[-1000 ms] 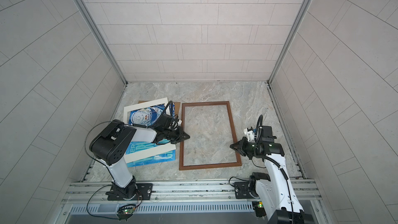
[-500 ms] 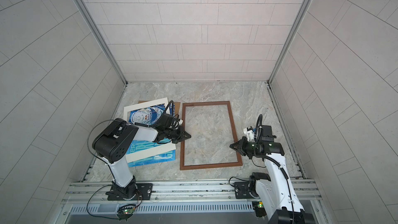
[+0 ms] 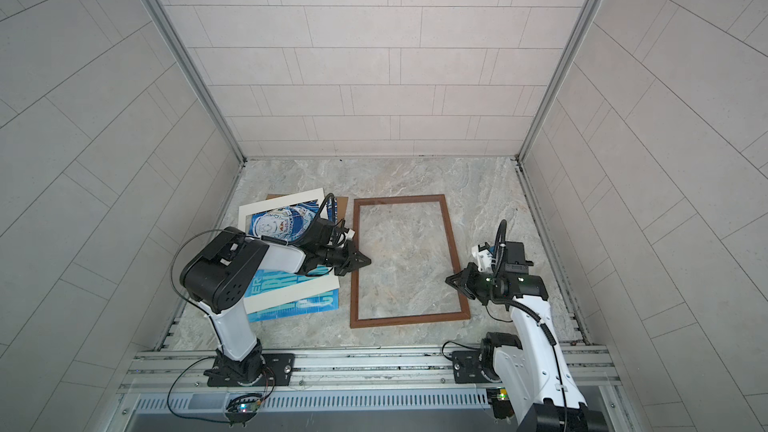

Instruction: Put the photo into the frame

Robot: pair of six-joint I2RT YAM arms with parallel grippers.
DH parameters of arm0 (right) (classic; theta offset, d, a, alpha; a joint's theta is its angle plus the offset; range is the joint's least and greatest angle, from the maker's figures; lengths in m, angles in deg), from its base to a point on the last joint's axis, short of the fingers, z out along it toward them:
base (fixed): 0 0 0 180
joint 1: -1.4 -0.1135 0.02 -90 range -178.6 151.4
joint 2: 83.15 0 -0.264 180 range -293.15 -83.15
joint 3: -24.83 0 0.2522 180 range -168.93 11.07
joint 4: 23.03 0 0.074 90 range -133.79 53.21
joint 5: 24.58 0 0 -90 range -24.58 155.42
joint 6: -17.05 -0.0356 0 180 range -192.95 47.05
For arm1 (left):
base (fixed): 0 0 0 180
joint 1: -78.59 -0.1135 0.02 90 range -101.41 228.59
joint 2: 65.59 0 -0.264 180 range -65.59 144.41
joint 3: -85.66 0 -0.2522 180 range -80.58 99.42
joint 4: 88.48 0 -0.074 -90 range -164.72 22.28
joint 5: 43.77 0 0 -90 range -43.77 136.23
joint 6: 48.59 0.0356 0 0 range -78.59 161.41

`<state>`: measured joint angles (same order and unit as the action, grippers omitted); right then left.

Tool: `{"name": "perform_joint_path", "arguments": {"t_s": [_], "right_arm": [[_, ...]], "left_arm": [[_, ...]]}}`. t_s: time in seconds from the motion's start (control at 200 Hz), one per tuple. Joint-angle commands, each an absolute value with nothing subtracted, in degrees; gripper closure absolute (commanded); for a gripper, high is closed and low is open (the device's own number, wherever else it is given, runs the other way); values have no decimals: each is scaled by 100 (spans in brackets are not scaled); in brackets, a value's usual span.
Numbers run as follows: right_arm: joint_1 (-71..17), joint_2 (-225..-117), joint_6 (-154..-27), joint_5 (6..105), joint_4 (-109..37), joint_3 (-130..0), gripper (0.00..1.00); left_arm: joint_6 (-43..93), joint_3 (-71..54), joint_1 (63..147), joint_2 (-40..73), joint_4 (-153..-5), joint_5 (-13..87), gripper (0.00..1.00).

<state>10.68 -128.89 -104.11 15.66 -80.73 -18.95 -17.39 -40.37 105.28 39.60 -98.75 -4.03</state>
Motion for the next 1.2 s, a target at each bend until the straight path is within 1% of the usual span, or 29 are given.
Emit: {"name": "perform_joint_path", "arguments": {"t_s": [0.0,0.3,0.37,0.42,0.48,0.575,0.666,0.731,0.876,1.021,1.196], "right_arm": [[1039,-12785,-10473,1805,-7922,-1780,96],[1072,-12771,-10399,1974,-7790,-1773,93],[1081,-12771,-10385,1996,-7730,-1743,92],[1088,-12771,-10375,2036,-7702,-1724,89],[1098,-12771,-10314,2157,-7690,-1694,81],[1116,-12763,-10201,2557,-7649,-1656,54],[1116,-12764,-10229,2967,-7438,-1588,40],[1116,-12817,-10207,3243,-7242,-1496,33],[1099,-13279,-10212,3344,-6722,-1283,30],[1065,-13744,-10171,3510,-6287,-1214,28],[976,-14364,-10212,3312,-6037,-1205,28]], "left_arm": [[-1953,-4059,10488,3926,-10141,-708,100],[-1967,-4149,10406,3976,-10038,-868,100],[-1990,-4125,10407,4031,-10073,-897,100],[-2178,-4153,10404,4097,-10360,-946,100],[-2615,-4210,10386,4176,-10993,-1005,100],[-3264,-4290,10301,4281,-11919,-1028,100],[-3489,-4237,10243,4382,-12238,-1098,100],[-3501,-4225,10232,4391,-12256,-1090,100],[-3324,-4120,10232,4252,-11898,-1086,100],[-2379,-3822,10232,3905,-10341,-958,100],[-1529,-3396,10223,3680,-8995,-852,100]]}}
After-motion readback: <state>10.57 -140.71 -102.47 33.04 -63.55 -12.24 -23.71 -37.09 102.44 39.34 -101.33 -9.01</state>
